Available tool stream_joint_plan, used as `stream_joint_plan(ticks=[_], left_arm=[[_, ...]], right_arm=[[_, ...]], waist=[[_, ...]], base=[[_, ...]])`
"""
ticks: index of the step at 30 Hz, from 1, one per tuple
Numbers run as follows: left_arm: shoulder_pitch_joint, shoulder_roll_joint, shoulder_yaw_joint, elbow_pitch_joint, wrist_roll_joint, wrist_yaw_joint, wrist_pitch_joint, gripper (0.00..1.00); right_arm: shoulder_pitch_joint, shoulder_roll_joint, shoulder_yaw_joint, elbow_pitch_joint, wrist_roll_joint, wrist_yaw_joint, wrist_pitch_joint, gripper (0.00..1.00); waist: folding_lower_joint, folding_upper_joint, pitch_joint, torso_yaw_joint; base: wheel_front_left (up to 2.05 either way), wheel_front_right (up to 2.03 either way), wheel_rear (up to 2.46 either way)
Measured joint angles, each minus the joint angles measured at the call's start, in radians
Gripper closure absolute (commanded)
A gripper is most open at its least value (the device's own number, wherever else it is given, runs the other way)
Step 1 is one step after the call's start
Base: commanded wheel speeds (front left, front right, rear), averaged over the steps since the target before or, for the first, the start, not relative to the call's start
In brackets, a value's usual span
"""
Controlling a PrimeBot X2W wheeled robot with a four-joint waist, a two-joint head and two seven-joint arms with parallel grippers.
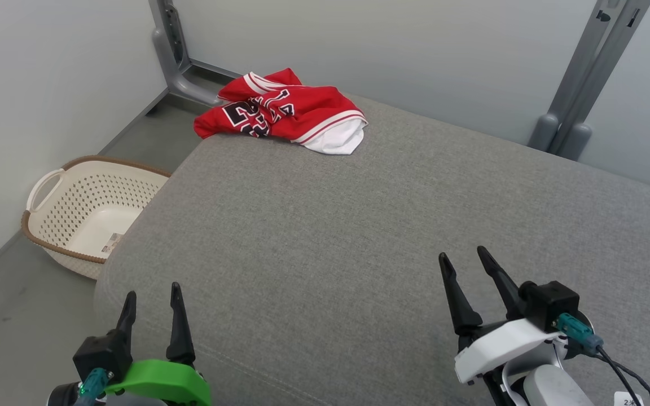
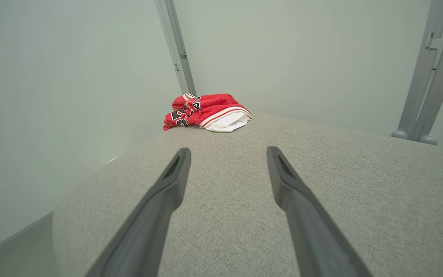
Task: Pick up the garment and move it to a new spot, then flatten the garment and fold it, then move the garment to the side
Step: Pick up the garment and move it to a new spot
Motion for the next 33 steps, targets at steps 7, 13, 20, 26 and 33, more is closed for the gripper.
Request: stream_joint_plan(ticks=[7, 13, 20, 26, 33], left_arm=[[-0.039, 0.053, 0.017, -0.027, -0.025, -0.03, 0.041, 0.0], [-0.206, 0.224, 0.06, -0.099, 0.035, -0.058, 0.127, 0.0], [-0.532, 0.346, 0.099, -0.074, 0.041, -0.131, 0.266, 0.0], [-0.781, 0.384, 0.102, 0.084, 0.025, -0.19, 0.346, 0.0], [-0.959, 0.38, 0.064, 0.273, 0.013, -0.269, 0.416, 0.0]], right_arm=[[0.009, 0.0, -0.068, -0.026, -0.018, 0.0, -0.002, 0.0], [0.003, 0.0, -0.099, -0.09, -0.092, 0.0, 0.03, 0.0], [-0.078, 0.001, -0.095, -0.198, -0.188, 0.0, 0.106, 0.0], [-0.139, 0.0, -0.095, -0.287, -0.224, 0.0, 0.143, 0.0], [-0.159, -0.002, -0.108, -0.397, -0.259, 0.0, 0.173, 0.0]], waist=[[0.0, 0.0, 0.007, 0.005], [0.0, 0.0, 0.035, -0.01], [0.0, 0.0, 0.114, -0.061], [0.0, 0.0, 0.21, -0.149], [0.0, 0.0, 0.353, -0.264]], base=[[0.0, 0.0, 0.0], [0.0, 0.0, 0.0], [0.0, 0.0, 0.0], [0.0, 0.0, 0.0], [0.0, 0.0, 0.0]])
